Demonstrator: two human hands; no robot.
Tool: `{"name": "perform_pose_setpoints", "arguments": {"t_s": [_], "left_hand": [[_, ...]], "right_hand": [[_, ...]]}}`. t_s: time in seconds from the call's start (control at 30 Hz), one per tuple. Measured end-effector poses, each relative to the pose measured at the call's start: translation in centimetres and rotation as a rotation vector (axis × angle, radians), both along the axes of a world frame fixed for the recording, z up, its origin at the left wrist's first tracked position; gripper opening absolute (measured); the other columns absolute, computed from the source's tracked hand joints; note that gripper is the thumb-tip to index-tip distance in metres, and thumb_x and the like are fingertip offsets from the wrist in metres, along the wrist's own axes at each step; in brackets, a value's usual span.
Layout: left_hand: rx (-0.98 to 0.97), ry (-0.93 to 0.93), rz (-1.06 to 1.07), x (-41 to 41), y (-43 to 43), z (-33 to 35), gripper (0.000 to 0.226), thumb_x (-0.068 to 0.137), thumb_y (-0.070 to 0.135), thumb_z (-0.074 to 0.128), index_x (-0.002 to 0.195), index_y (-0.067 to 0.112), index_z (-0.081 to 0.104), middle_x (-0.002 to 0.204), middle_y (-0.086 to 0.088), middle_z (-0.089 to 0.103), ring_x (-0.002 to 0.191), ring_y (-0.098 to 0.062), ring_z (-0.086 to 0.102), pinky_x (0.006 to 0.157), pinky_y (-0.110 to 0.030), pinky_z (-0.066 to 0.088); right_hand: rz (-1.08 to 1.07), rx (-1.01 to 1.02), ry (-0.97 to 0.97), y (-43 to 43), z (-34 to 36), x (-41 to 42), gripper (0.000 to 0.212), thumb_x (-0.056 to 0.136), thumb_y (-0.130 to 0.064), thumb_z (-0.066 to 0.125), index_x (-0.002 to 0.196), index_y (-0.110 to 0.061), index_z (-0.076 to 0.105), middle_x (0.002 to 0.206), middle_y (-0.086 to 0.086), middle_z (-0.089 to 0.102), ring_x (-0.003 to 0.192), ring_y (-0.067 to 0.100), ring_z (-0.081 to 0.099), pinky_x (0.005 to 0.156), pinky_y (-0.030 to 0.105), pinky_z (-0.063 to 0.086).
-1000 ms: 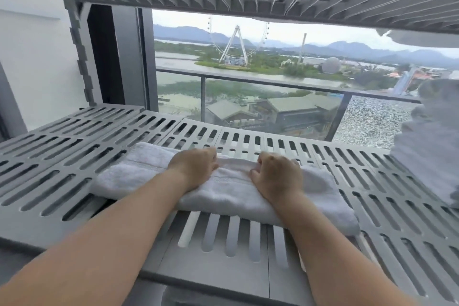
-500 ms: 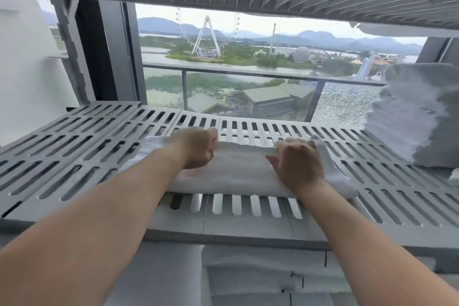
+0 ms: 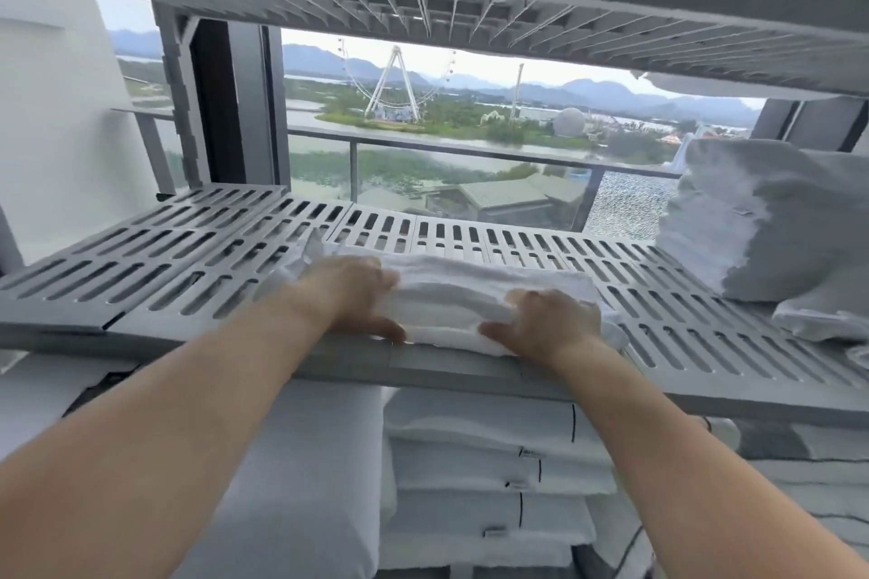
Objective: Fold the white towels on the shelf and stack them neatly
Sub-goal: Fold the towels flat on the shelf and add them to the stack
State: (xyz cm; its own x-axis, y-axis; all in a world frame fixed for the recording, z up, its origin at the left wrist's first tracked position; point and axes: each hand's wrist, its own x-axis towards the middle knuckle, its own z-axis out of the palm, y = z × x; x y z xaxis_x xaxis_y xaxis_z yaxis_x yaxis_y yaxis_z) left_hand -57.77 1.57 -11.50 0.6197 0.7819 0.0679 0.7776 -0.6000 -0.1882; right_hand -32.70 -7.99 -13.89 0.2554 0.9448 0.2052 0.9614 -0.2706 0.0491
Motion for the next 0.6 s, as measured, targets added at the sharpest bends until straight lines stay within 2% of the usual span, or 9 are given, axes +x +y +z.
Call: {"name": "perform_pose_setpoints", "arguments": {"t_s": [0.07,0.13,0.2,0.3,0.4,0.5,0.6], "left_hand": [[0.024,0.021,0.048,-0.2,-1.6,-0.8,0.064,0.084,0.077,0.050,0.125,0.028,0.056,0.127,-0.005,0.051,0.120,-0.026,0.051,0.097,-0.044,0.046],[0.089,0.035,0.082,-0.1,-2.8,-1.7,0.047,0.092,0.063,0.045,0.124,0.031,0.059,0.129,-0.005,0.052,0.121,-0.028,0.047,0.101,-0.047,0.040],[0.089,0.006,0.127,0.1,-3.4,-2.5,0.040,0.096,0.053,0.042,0.129,0.034,0.057,0.131,-0.002,0.058,0.123,-0.029,0.050,0.101,-0.045,0.037],[0.080,-0.088,0.145,0.4,-2.7,-3.2,0.032,0.098,0.043,0.043,0.126,0.036,0.057,0.133,0.003,0.062,0.123,-0.023,0.056,0.098,-0.039,0.042],[0.086,-0.159,0.135,1.2,-0.4,-3.8,0.029,0.100,0.037,0.044,0.124,0.036,0.059,0.132,0.005,0.062,0.121,-0.021,0.057,0.095,-0.037,0.043],[0.072,-0.206,0.131,2.6,3.5,-4.3,0.035,0.099,0.033,0.043,0.131,0.038,0.056,0.136,0.005,0.060,0.125,-0.021,0.055,0.096,-0.038,0.042],[0.056,-0.202,0.128,4.4,8.9,-4.7,0.040,0.097,0.028,0.045,0.133,0.042,0.052,0.136,0.007,0.060,0.126,-0.022,0.053,0.099,-0.040,0.042]], "right_hand": [[0.053,-0.042,-0.017,-1.0,0.1,-0.3,0.053,0.083,-0.075,0.041,0.110,-0.033,0.058,0.107,-0.004,0.066,0.101,0.020,0.061,0.086,0.043,0.040],[0.105,-0.096,0.007,-1.8,-0.1,-0.9,0.047,0.089,-0.060,0.047,0.119,-0.025,0.059,0.116,0.003,0.062,0.107,0.024,0.060,0.090,0.043,0.046],[0.108,-0.082,-0.005,-2.0,-0.5,-1.6,0.046,0.092,-0.047,0.049,0.127,-0.018,0.058,0.120,0.007,0.059,0.108,0.026,0.060,0.087,0.040,0.050],[0.081,-0.013,-0.037,-1.2,-0.9,-1.7,0.041,0.095,-0.043,0.049,0.125,-0.018,0.060,0.119,0.006,0.060,0.107,0.025,0.062,0.081,0.037,0.049],[0.072,0.051,-0.073,0.8,-1.4,-0.8,0.034,0.096,-0.041,0.049,0.117,-0.019,0.065,0.115,0.005,0.061,0.103,0.025,0.063,0.075,0.035,0.047],[0.053,0.098,-0.127,4.1,-2.0,0.6,0.028,0.097,-0.030,0.047,0.113,-0.020,0.067,0.111,0.005,0.060,0.101,0.024,0.061,0.070,0.033,0.042],[0.035,0.087,-0.154,8.7,-2.1,2.2,0.030,0.097,-0.022,0.044,0.117,-0.019,0.067,0.115,0.007,0.058,0.108,0.025,0.056,0.074,0.035,0.043]]}}
